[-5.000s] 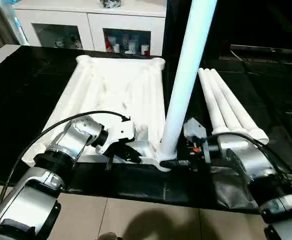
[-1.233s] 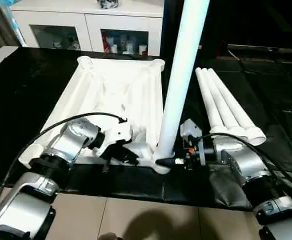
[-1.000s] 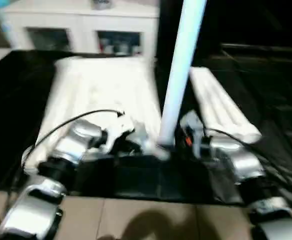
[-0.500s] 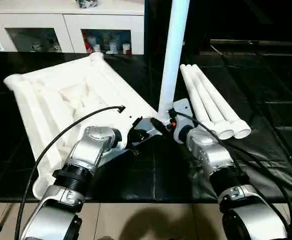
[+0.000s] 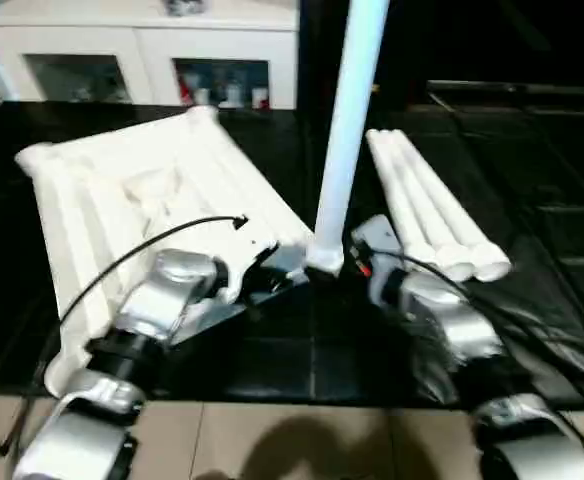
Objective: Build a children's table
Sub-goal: Rotate leg to tighten
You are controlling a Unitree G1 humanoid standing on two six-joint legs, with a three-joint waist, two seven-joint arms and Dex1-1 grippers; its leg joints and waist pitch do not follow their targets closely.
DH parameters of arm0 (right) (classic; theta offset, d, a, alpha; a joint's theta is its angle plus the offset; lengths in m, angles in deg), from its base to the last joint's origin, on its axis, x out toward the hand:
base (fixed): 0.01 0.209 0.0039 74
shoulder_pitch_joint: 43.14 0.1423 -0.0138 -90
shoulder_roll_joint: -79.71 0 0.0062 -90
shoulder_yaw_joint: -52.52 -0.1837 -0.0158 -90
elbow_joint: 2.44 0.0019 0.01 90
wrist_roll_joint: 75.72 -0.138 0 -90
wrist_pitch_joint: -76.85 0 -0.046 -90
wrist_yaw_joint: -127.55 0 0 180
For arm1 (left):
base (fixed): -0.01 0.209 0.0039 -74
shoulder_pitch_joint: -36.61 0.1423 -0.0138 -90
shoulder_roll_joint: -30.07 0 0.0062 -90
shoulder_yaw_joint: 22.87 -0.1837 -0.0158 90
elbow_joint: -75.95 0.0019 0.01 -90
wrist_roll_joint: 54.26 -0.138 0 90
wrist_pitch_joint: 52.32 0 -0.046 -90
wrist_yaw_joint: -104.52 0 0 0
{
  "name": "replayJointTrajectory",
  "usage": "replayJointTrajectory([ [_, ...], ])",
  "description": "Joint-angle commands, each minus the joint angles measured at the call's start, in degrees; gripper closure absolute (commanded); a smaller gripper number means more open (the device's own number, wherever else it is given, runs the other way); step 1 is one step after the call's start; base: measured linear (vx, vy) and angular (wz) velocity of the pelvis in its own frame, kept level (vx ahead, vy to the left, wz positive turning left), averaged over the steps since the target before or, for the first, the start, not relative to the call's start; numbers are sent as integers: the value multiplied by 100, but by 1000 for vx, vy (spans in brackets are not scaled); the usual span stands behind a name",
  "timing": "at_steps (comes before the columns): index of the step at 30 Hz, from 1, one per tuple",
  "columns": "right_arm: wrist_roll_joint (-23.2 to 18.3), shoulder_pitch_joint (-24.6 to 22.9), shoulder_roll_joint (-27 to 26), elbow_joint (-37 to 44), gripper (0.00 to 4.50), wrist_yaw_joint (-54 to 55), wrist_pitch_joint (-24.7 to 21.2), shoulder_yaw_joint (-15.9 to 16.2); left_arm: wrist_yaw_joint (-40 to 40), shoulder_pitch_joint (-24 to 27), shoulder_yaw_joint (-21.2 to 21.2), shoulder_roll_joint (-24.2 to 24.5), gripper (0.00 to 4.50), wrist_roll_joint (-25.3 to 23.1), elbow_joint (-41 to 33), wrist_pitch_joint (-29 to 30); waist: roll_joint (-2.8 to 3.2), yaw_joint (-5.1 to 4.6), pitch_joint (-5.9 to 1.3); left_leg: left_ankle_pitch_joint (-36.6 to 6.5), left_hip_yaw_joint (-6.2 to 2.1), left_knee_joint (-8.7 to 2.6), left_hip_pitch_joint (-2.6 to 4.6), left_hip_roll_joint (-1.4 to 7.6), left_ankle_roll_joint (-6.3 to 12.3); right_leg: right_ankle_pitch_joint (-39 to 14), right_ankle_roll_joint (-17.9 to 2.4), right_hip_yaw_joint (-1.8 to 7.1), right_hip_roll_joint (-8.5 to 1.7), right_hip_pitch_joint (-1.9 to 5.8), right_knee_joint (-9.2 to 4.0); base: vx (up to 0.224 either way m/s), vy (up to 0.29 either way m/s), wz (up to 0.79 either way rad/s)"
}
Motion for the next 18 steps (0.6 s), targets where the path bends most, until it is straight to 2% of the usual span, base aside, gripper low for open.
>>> replayJointTrajectory([
  [1,-175,-54,190,315,5,-562,-16,91,-547,-71,-185,85,450,94,-104,-322,36,18,-415,-1210,-1,-336,89,119,222,-760,-1334,208,-363,330,-384,0,0,0],
  [4,-243,-77,414,441,5,-1094,-65,211,-939,-104,-345,263,450,76,-39,-507,17,86,-420,-1146,8,-325,83,120,260,-644,-1358,206,-364,326,-357,0,0,0],
  [6,-237,-70,511,473,5,-1362,-46,287,-1167,-136,-455,380,450,22,63,-684,24,104,-412,-1199,9,-324,84,117,241,-773,-1363,205,-375,311,-373,0,0,0],
  [8,-270,-79,601,558,5,-1730,-98,395,-1439,-172,-582,506,450,-43,165,-902,-2,115,-408,-1259,9,-334,83,122,205,-907,-1340,206,-381,311,-384,0,0,0],
  [10,-286,-85,627,593,5,-1849,-126,431,-1521,-185,-621,543,450,-61,199,-978,5,125,-401,-1324,4,-341,86,125,183,-1039,-1291,208,-383,306,-388,0,0,0],
  [11,-297,-93,701,664,5,-2122,-145,560,-1753,-228,-714,624,450,-98,289,-1138,-20,128,-402,-1332,3,-343,84,124,183,-1096,-1265,208,-386,310,-393,0,0,0],
  [13,-296,-91,736,691,5,-2244,-157,627,-1865,-255,-760,660,450,-116,340,-1220,-6,134,-400,-1301,0,-348,82,124,186,-1154,-1232,210,-388,308,-393,0,0,0],
  [16,-249,-30,738,626,5,-2342,-151,683,-2059,-310,-853,711,450,-157,437,-1376,-16,140,-407,-1256,0,-344,84,129,166,-1144,-1253,211,-400,302,-385,0,0,0],
  [18,-231,44,711,523,31,-2341,-150,682,-2120,-356,-885,715,450,-177,515,-1464,-10,145,-407,-1229,3,-339,85,127,156,-1107,-1272,212,-398,299,-384,0,0,0],
])
